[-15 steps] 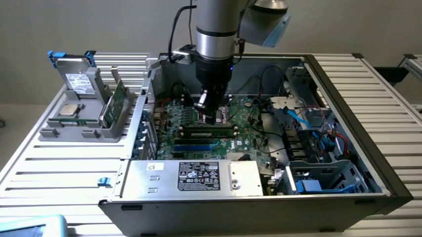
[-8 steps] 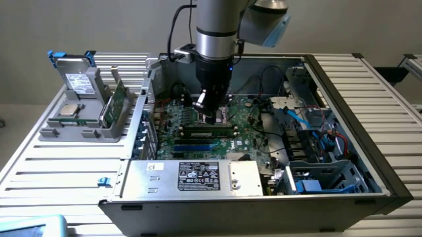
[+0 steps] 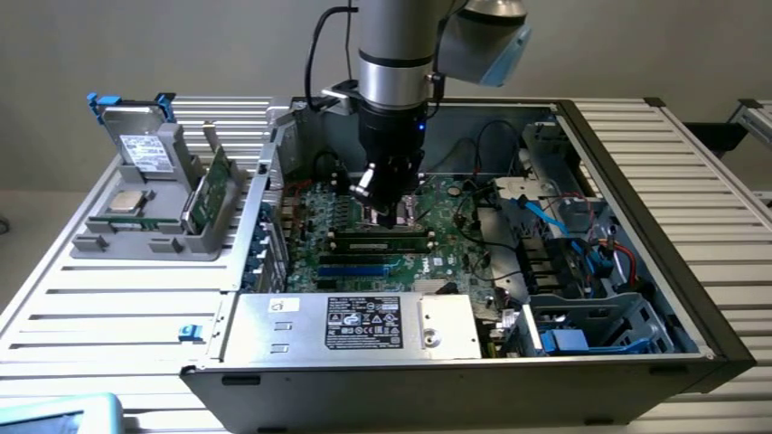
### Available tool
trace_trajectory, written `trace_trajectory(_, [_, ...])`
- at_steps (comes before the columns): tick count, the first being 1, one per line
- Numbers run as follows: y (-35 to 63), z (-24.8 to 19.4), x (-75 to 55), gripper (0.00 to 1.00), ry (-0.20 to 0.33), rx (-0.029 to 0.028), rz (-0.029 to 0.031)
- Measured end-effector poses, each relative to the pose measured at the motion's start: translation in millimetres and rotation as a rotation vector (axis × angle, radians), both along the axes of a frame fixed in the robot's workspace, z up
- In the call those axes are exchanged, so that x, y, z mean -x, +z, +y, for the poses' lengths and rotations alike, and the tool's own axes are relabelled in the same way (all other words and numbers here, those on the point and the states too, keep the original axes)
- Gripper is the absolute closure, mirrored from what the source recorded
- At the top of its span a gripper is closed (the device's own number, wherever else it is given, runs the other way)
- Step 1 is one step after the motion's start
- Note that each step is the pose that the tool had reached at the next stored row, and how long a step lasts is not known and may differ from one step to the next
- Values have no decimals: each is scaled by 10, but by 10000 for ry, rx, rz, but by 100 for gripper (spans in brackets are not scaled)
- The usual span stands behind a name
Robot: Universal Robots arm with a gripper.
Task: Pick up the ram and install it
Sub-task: 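Press down the ram until it locks into place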
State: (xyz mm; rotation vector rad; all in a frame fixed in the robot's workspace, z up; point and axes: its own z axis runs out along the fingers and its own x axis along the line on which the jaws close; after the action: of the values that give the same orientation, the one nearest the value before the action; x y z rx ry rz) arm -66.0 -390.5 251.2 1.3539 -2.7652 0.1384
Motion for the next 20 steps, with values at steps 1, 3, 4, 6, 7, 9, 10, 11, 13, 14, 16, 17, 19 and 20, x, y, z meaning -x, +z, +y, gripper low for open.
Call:
trace_trajectory(1, [-1, 0, -1, 89, -111, -2, -27])
trace_trajectory(3, [-1, 0, -1, 89, -338, -1, -49])
trace_trajectory(4, [0, 0, 0, 89, -472, 0, -51])
trace_trajectory(6, [0, 0, 0, 89, -724, -1, -51])
trace_trajectory(7, [-1, 0, 0, 89, -851, -3, -52])
trace_trajectory(9, [-1, 0, 0, 89, -1088, -13, -60])
trace_trajectory(10, [-1, 0, 0, 89, -1197, -22, -69])
trace_trajectory(11, [-2, 0, 0, 89, -1298, -34, -79])
trace_trajectory(13, [-3, 0, 0, 89, -1505, -56, -99])
trace_trajectory(14, [-3, 0, 0, 89, -1611, -68, -109])
trace_trajectory(16, [-4, 0, -1, 89, -1828, -88, -129])
trace_trajectory(17, [-4, 0, 0, 89, -1934, -94, -141])
trace_trajectory(19, [-4, 0, -1, 89, -2156, -98, -174])
trace_trajectory(20, [-4, 0, -1, 89, -2254, -100, -197])
